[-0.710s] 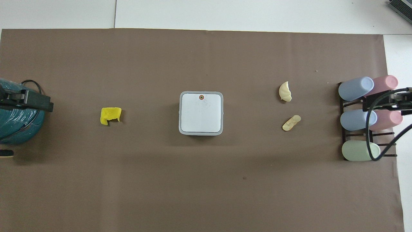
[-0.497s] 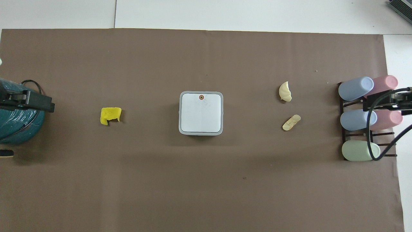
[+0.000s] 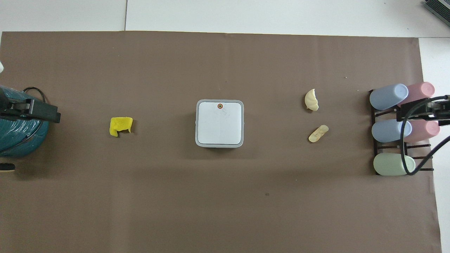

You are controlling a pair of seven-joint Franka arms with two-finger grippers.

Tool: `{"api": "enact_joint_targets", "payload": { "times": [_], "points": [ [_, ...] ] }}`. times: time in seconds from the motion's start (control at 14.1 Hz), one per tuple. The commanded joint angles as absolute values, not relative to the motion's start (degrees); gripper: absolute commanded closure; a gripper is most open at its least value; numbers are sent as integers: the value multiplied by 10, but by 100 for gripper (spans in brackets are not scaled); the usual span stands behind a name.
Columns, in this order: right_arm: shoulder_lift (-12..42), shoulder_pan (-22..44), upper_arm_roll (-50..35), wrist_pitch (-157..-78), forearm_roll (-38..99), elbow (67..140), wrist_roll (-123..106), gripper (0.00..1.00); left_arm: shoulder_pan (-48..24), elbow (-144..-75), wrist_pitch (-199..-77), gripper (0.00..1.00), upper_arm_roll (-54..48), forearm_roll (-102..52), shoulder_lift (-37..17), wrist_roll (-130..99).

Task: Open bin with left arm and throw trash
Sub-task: 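Move the left gripper to the lid while the right gripper reaches the peel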

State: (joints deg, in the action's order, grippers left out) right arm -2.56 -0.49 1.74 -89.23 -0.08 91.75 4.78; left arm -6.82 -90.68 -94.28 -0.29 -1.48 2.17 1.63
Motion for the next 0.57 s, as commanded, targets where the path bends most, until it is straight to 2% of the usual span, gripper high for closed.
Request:
{"api": "enact_joint_targets", "payload": {
  "times": [0.0, 0.07, 0.28, 0.5],
  "points": [
    [-28, -12, 15, -890, 12, 919, 47, 0, -113, -959, -994, 82, -1, -9, 50, 18],
    [-28, -12, 15, -890, 12, 920, 47, 0, -132, -970, -1007, 100, -1, -9, 55, 16],
    [-28, -12, 15, -896, 12, 924, 47, 0, -184, -1023, -1097, 100, -3, -10, 69, -35],
    [-32, -5, 15, -937, -3, 940, 45, 0, -238, -1035, -1161, 100, -3, -10, 41, -88]
  ]
}}
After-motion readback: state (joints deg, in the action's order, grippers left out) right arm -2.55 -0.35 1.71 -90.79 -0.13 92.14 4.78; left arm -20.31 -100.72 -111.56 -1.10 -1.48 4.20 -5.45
